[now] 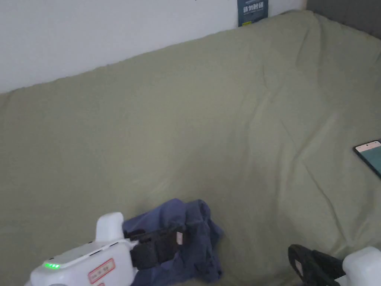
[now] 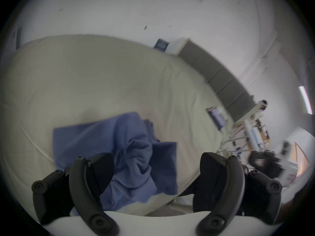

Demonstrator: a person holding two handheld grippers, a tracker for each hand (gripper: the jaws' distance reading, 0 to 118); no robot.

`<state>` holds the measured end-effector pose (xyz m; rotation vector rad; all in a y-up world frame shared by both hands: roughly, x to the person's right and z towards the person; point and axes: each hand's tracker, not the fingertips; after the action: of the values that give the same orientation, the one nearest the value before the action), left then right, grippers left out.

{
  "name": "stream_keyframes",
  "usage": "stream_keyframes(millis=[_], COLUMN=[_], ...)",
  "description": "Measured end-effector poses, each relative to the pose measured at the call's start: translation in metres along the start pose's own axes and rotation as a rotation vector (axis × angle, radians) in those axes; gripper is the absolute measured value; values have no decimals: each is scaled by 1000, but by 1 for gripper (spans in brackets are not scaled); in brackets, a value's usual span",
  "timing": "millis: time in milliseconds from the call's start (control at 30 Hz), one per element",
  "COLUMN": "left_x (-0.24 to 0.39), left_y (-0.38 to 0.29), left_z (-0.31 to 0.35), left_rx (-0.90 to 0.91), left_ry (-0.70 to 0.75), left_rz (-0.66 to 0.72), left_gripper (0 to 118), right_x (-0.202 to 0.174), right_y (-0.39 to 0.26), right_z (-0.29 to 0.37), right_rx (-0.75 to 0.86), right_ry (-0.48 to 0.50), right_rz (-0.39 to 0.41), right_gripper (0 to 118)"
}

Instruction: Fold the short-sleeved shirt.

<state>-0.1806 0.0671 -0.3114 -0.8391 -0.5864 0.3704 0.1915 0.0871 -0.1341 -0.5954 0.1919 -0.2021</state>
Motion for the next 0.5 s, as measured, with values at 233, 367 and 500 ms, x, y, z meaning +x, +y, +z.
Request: stream_keyframes(millis=[233,367,500], left_x=[-60,-41,1], left_y=[-11,-36,-62], left_z=[-18,-90,-123], left_rx=[43,-11,-62], left_ry=[66,-25,57], left_rz=[274,319,88], left_gripper=[16,16,16], right_x=[3,4,7], right_y=[-10,-12,-4], right_z=[-4,-1,-3], right_rx=[-30,-37,-44], right_ry=[14,4,-16], right_rz=[-26,-39,-46], right_gripper=[0,0,0])
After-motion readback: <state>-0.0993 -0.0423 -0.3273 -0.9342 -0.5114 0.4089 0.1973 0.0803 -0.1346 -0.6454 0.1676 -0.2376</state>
